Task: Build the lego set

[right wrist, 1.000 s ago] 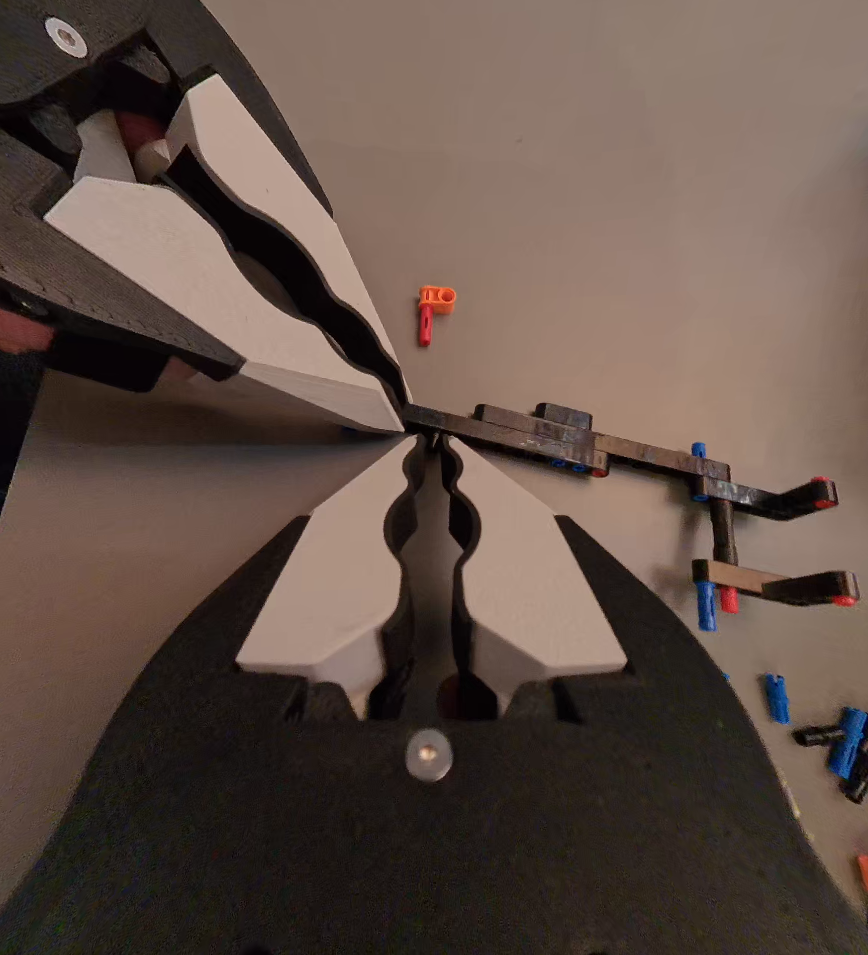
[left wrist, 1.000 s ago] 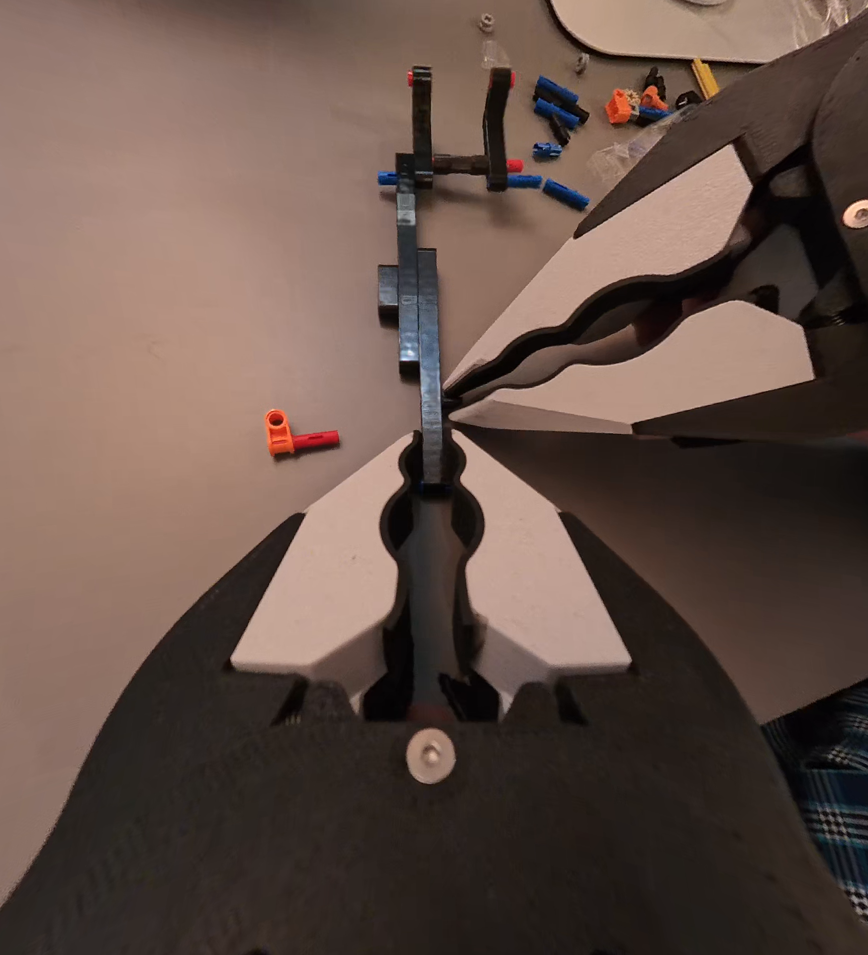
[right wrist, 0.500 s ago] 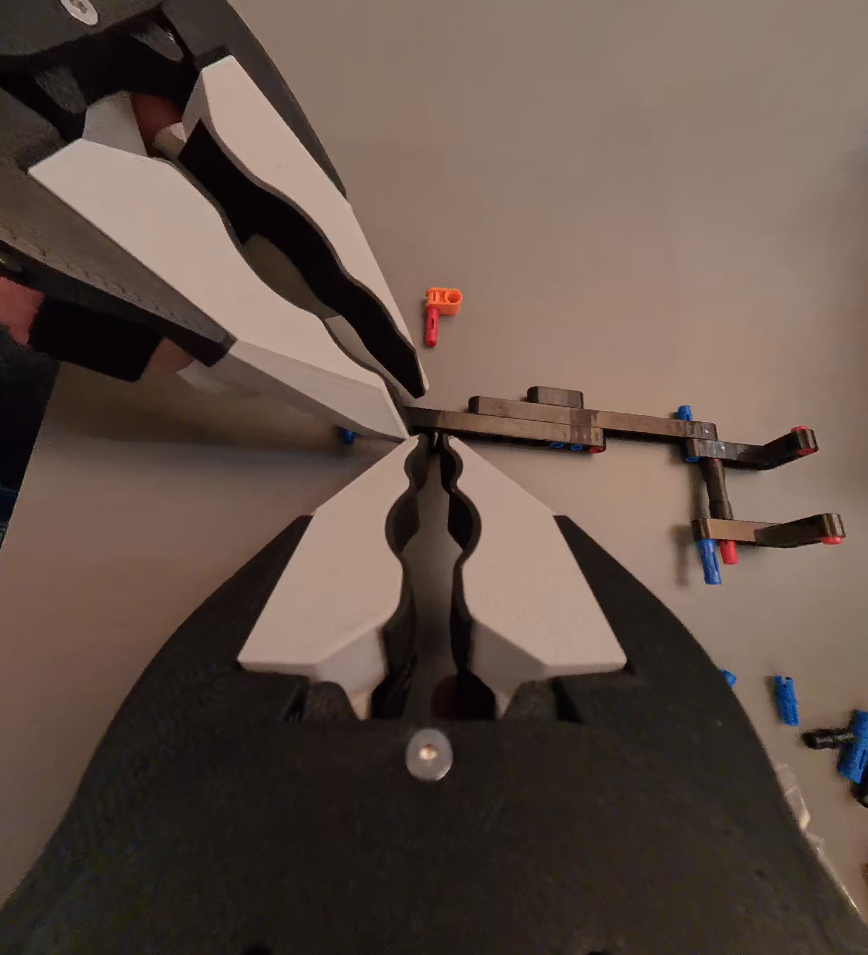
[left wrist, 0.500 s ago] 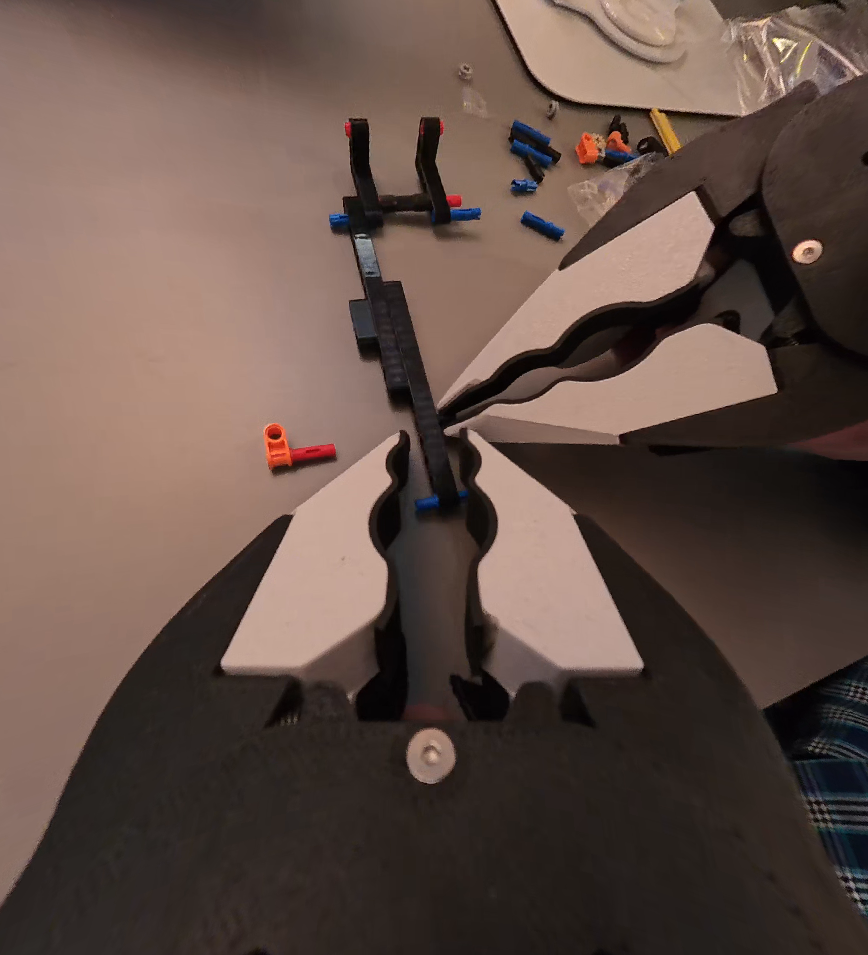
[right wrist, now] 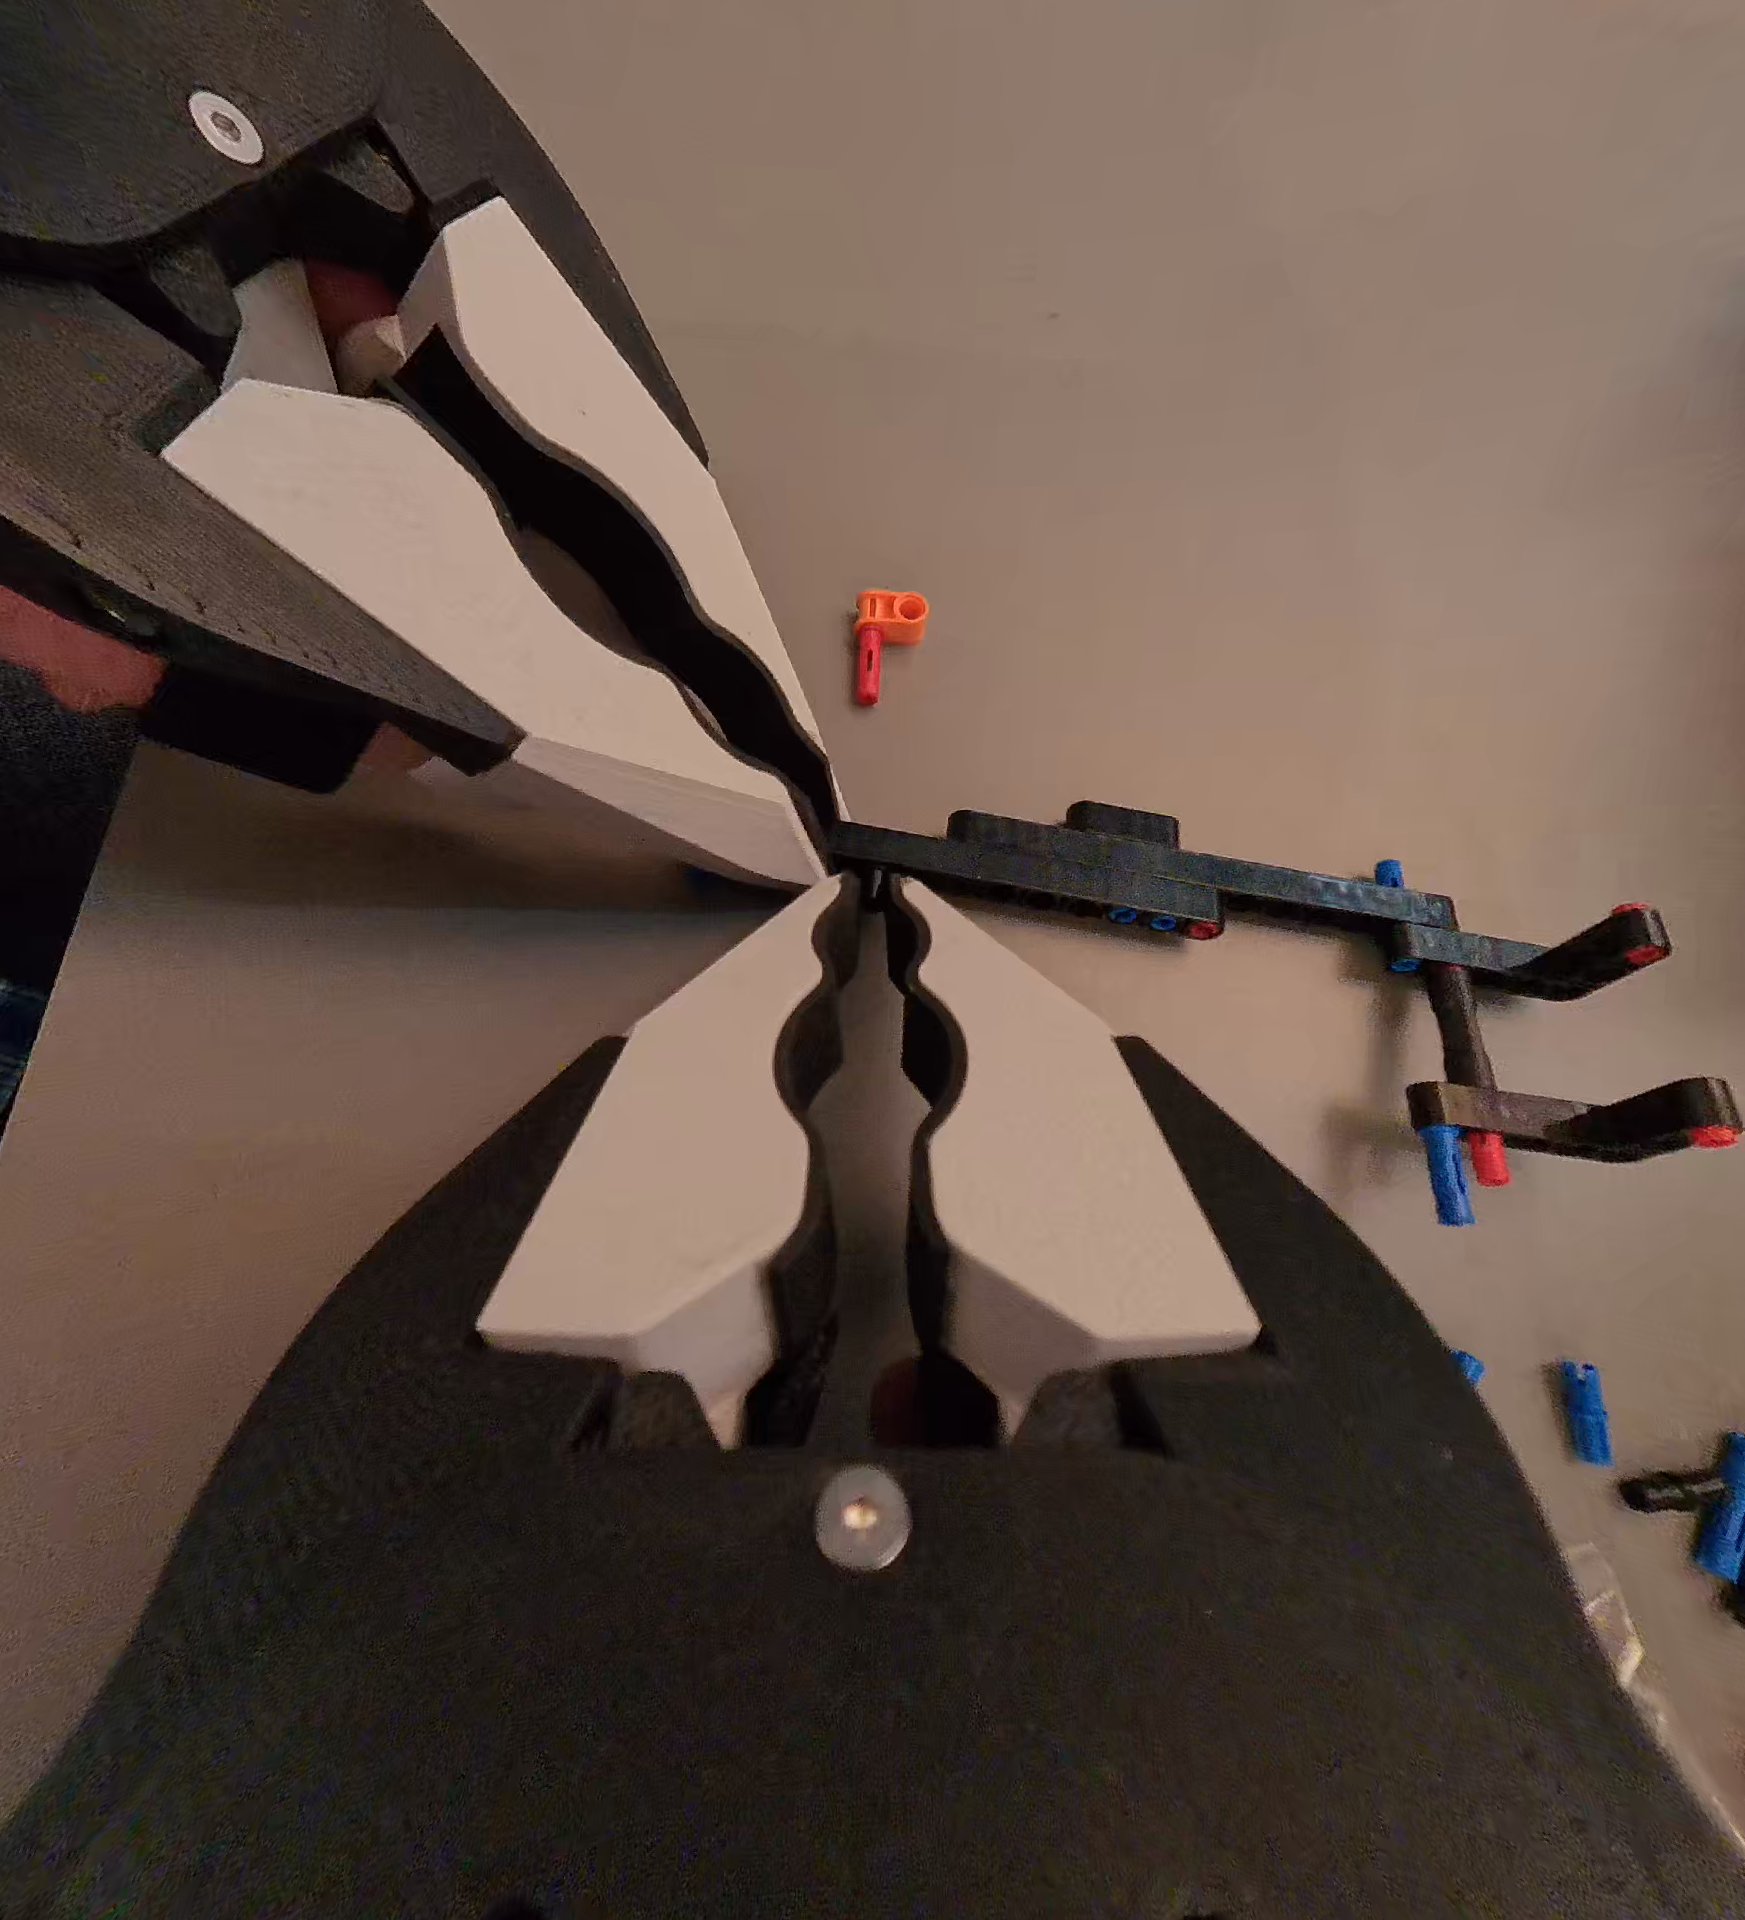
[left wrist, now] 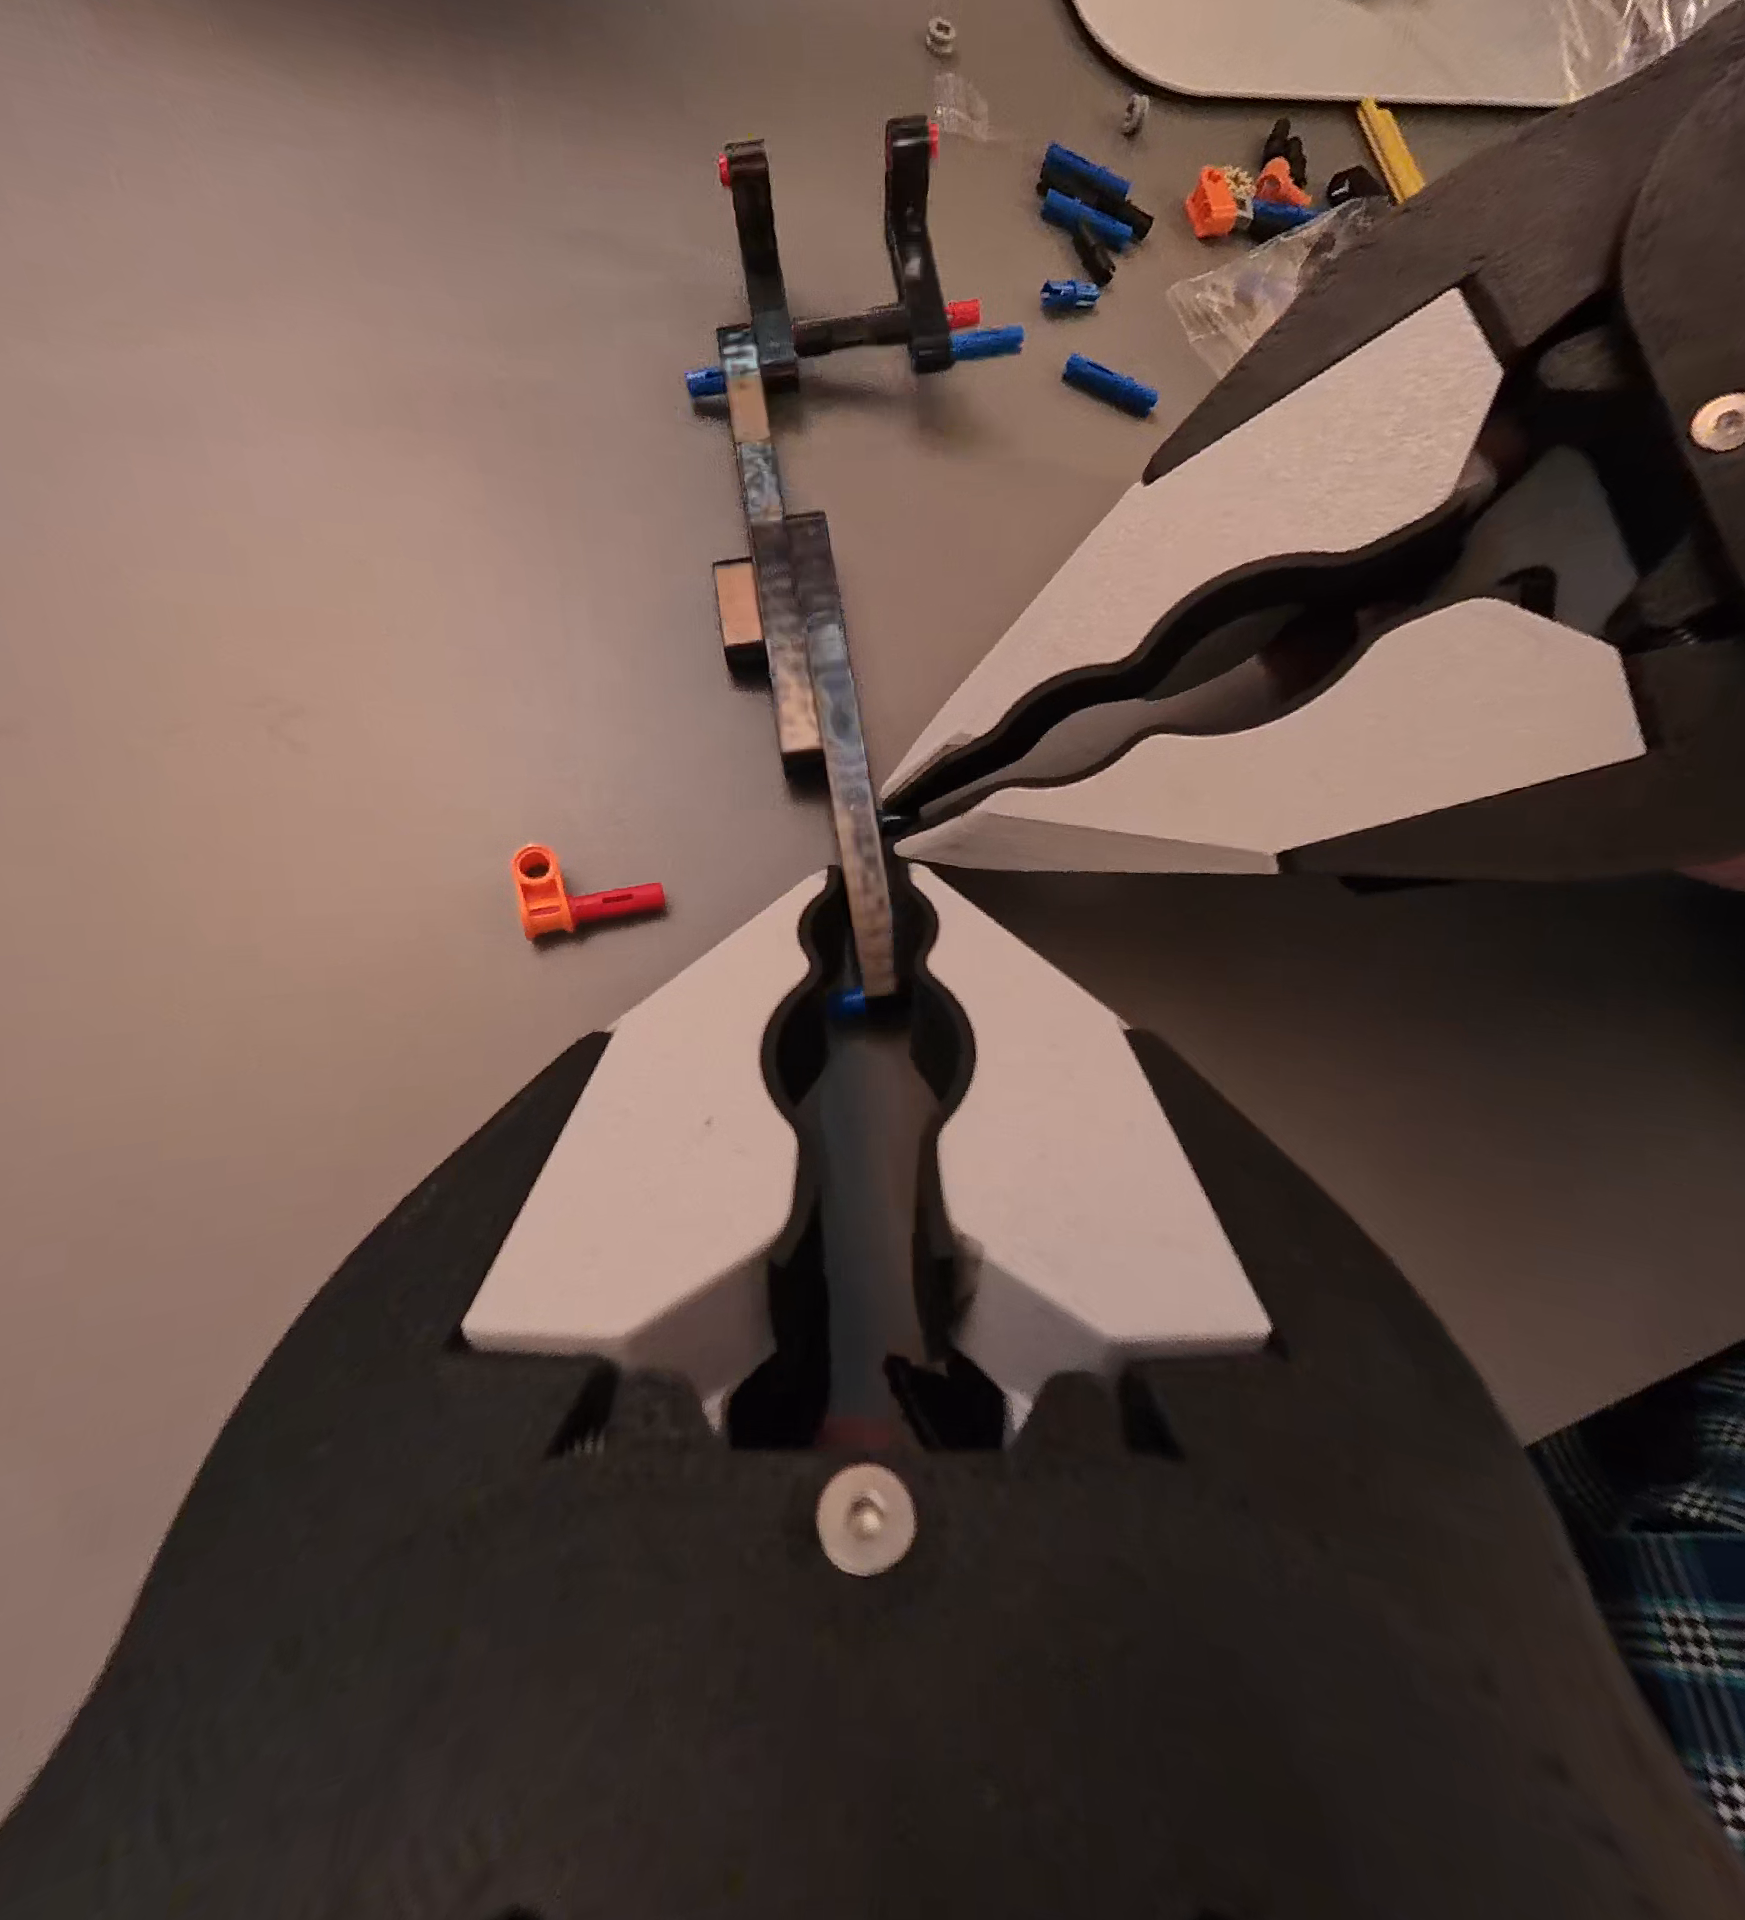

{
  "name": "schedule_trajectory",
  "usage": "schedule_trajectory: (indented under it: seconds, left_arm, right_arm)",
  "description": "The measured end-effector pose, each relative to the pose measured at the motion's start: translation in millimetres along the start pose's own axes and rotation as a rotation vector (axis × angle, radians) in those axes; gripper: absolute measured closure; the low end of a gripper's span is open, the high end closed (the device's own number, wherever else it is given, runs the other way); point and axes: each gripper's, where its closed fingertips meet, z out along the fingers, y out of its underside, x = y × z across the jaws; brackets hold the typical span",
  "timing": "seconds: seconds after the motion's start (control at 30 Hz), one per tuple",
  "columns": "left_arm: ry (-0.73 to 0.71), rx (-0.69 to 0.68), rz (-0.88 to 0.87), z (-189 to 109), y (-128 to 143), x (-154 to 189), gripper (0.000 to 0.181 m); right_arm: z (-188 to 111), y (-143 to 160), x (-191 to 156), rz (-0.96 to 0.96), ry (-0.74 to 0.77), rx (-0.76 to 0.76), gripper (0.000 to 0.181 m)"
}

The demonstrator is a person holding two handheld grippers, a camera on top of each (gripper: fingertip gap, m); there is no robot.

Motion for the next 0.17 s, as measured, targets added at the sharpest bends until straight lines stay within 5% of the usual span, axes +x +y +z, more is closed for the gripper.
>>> schedule_trajectory:
  seconds: [0.03,0.17]
  left_arm:
    - [-0.001,0.000,-0.002,0.0,0.0,-0.2,0.174]
    - [-0.007,0.000,-0.005,-0.1,0.0,-0.9,0.175]
  right_arm:
    - [0.1,0.1,0.0,-0.001,0.002,-0.001,0.180]
    - [0.7,0.4,-0.3,-0.004,0.003,-0.005,0.180]
